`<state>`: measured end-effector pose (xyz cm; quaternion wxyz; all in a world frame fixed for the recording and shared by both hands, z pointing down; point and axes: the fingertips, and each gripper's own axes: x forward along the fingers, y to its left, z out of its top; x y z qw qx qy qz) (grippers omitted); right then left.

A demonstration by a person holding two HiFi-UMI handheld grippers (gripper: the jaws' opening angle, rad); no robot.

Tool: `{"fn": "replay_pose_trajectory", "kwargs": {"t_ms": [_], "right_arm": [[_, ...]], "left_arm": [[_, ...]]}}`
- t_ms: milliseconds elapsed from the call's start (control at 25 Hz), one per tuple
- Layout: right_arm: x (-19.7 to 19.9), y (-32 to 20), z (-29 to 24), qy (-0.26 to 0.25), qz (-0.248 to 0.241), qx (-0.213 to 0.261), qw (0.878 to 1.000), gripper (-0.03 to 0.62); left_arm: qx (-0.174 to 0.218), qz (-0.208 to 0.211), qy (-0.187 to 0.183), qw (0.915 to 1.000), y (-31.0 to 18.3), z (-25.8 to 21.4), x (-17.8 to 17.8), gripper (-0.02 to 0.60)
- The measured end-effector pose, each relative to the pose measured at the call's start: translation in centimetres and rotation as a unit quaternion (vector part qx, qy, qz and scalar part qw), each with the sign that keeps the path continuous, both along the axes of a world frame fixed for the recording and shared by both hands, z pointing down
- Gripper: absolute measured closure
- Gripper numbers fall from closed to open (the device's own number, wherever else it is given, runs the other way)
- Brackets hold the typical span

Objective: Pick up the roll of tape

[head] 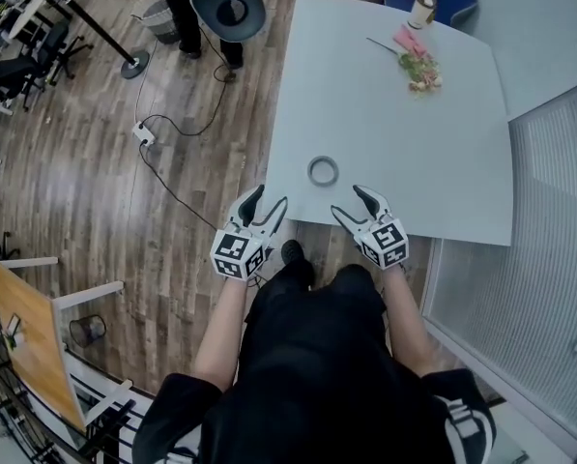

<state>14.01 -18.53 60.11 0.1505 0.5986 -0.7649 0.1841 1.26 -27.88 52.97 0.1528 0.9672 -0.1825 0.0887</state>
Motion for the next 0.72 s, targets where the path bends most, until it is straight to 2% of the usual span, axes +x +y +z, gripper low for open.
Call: {"fn": "replay_pose_trajectory", "kwargs": {"t_ms": [160,440,720], "right_arm": [[-0.4,-0.6,0.8,-0.008,-0.007,-0.004,1.0,0.287],[0.4,-2.0,1.2,-0.013,-0.032,-0.013,0.999,0.289],[0.5,-2.8,3.5,-0.011,-0.126,-0.035,0.991,0.289]], "left_arm": [[-0.002,0.003,-0.011,0.9999,-0.7,0.6,-0.1,0.345],[-0.012,-0.021,-0.024,0.9994,-1.0,1.4,0.6,0.345],[-0.021,-0.086,-0.026,0.9958,-0.1,1.8,1.1,0.345]]}}
